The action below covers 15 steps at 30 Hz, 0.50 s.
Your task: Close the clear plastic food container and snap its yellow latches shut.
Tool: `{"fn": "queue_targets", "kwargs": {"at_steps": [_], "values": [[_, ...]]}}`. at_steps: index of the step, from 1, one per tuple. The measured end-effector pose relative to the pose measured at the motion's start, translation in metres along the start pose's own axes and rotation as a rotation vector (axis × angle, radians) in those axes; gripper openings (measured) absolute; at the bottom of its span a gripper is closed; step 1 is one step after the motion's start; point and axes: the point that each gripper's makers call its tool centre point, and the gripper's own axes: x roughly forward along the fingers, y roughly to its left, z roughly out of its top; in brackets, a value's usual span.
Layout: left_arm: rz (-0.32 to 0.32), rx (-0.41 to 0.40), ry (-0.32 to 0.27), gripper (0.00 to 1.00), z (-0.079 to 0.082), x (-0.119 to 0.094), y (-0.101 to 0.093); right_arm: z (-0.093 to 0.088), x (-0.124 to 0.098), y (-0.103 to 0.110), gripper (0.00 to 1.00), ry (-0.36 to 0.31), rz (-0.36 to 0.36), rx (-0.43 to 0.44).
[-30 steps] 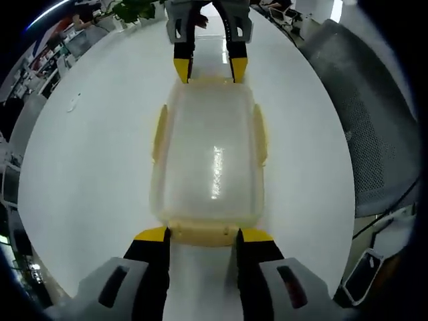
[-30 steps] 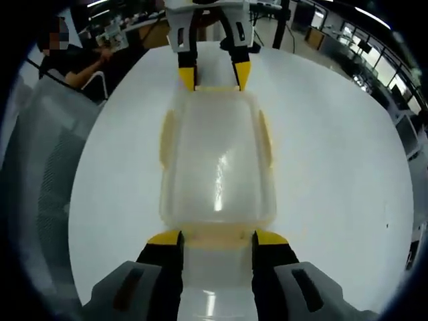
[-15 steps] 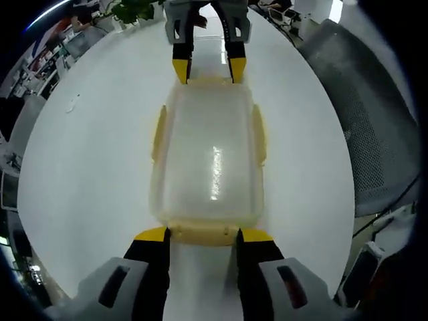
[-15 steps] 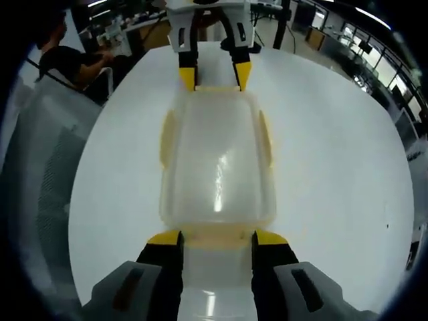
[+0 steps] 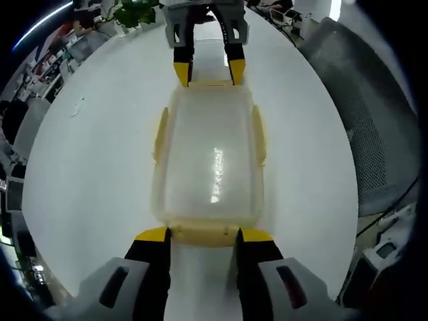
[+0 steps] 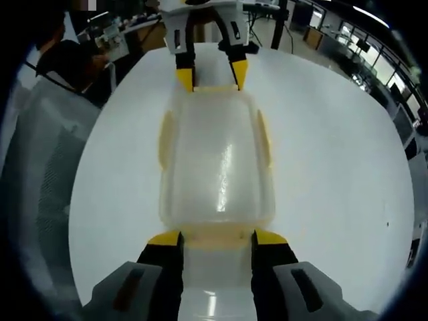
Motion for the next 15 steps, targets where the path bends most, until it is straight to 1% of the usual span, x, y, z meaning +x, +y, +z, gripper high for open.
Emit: {"fn": "queue_targets", "kwargs": {"at_steps": [1, 6, 9, 14, 15], "values": [[0.004, 0.003, -0.002, 0.37, 0.0, -0.001, -0.001, 0.001, 0.0, 0.0, 0.38, -0.001, -0.007, -0.007], [0.003, 0.008, 0.009, 0.37, -0.003, -0.005, -0.007, 0.005, -0.001, 0.007, 0.38, -0.02, 0.003, -0.01], [0.008, 0.007, 0.004, 0.37, -0.002, -0.009, -0.006, 0.006, -0.003, 0.007, 0.38, -0.02, -0.003, -0.016], [0.006, 0.002, -0.001, 0.37, 0.002, -0.016, -0.007, 0.008, -0.014, 0.008, 0.38, -0.026, -0.008, -0.029], [0.007, 0.0, -0.01, 0.37, 0.003, -0.019, -0.007, 0.009, -0.016, 0.007, 0.38, -0.027, -0.01, -0.03]]}}
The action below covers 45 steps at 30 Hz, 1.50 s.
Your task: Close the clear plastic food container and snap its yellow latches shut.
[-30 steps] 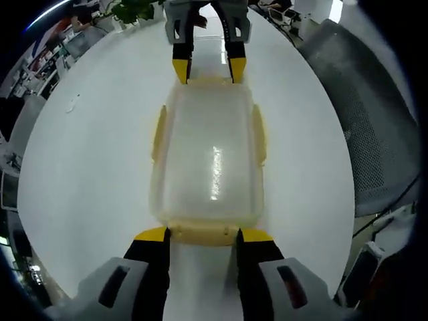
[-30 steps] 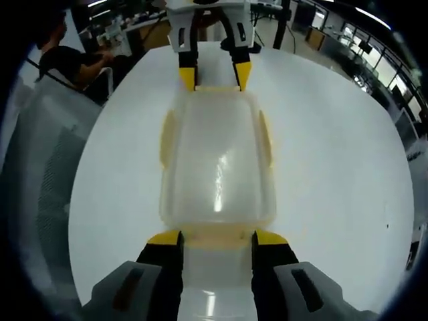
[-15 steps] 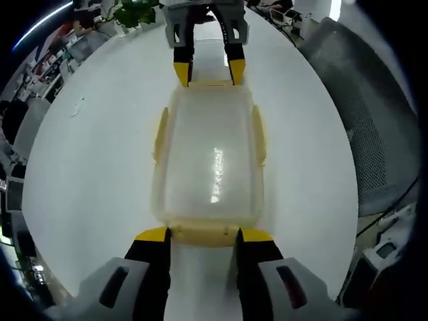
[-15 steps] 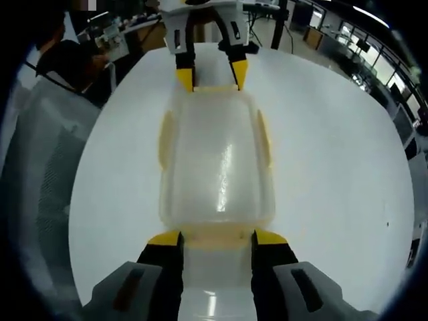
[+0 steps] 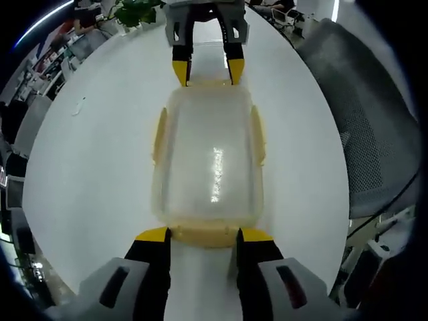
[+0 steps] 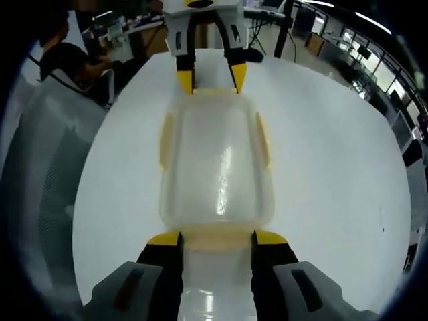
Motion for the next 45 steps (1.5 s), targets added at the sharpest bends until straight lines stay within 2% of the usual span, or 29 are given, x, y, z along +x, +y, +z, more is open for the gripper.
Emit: {"fn": "queue_targets", "kwargs": {"at_steps": [10, 19, 33, 45], "values": [[0.032, 0.014, -0.019, 0.37, 0.021, -0.025, 0.005, 0.002, -0.026, -0.003, 0.38, -0.01, -0.022, -0.019], [0.033, 0.016, -0.039, 0.37, 0.036, -0.031, 0.003, -0.005, -0.039, -0.001, 0.38, -0.007, -0.022, -0.025], [0.044, 0.02, -0.089, 0.37, 0.07, -0.041, 0.006, -0.024, -0.065, -0.004, 0.38, -0.004, -0.042, -0.033], [0.041, 0.021, -0.126, 0.37, 0.101, -0.04, 0.007, -0.048, -0.087, -0.005, 0.38, 0.019, -0.043, -0.026]]}}
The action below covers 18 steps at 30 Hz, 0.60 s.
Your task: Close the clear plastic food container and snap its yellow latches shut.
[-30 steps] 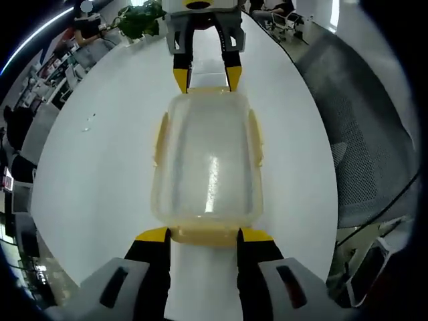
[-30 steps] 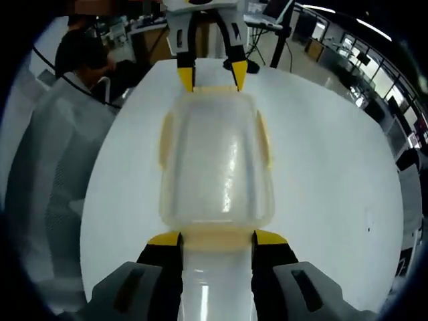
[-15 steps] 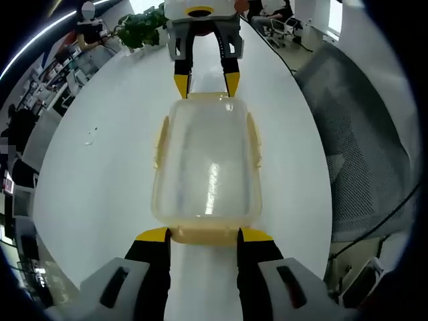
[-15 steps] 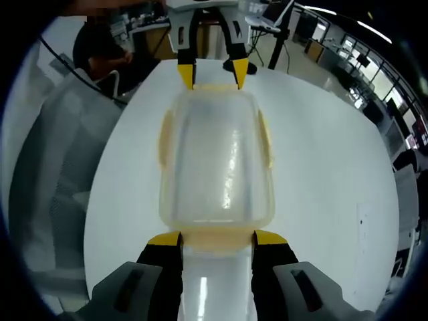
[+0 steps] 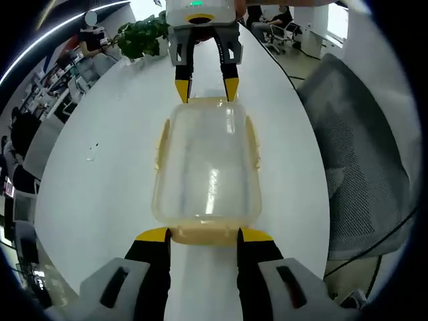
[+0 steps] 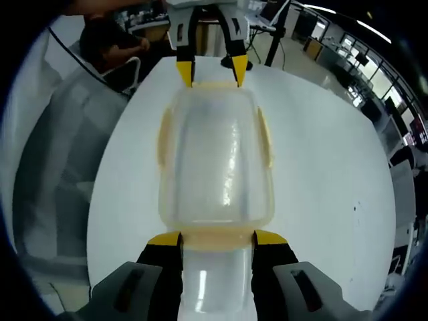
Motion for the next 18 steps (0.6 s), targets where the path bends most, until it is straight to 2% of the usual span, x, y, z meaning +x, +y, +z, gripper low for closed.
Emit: {"fn": "queue_targets", "kwargs": {"at_steps": [8, 18], "values": [[-0.014, -0.002, -0.026, 0.37, 0.024, 0.01, -0.001, -0.024, -0.009, 0.002, 0.38, 0.031, 0.007, 0.005], [-0.028, 0.0, -0.045, 0.37, 0.042, 0.017, -0.003, -0.042, -0.015, 0.003, 0.38, 0.044, 0.016, 0.017]]}}
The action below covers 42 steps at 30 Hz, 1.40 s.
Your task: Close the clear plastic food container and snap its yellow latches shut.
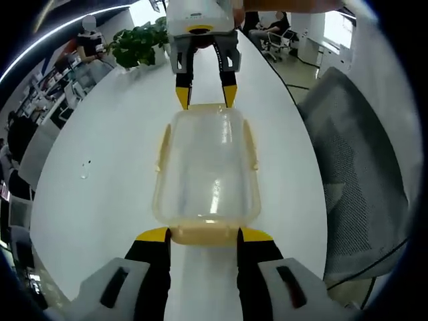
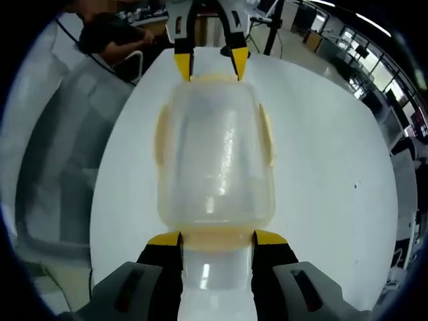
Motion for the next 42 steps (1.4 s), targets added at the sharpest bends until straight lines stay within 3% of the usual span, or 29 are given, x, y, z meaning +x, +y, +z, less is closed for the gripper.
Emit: {"fn": "queue_targets", "kwargs": {"at_steps": [12, 42], "values": [[0.002, -0.005, -0.023, 0.37, 0.028, 0.014, 0.001, -0.029, -0.011, -0.003, 0.38, 0.033, -0.003, -0.006], [-0.017, -0.027, -0.079, 0.37, 0.075, 0.039, 0.001, -0.08, -0.032, -0.006, 0.38, 0.073, 0.014, -0.006]]}}
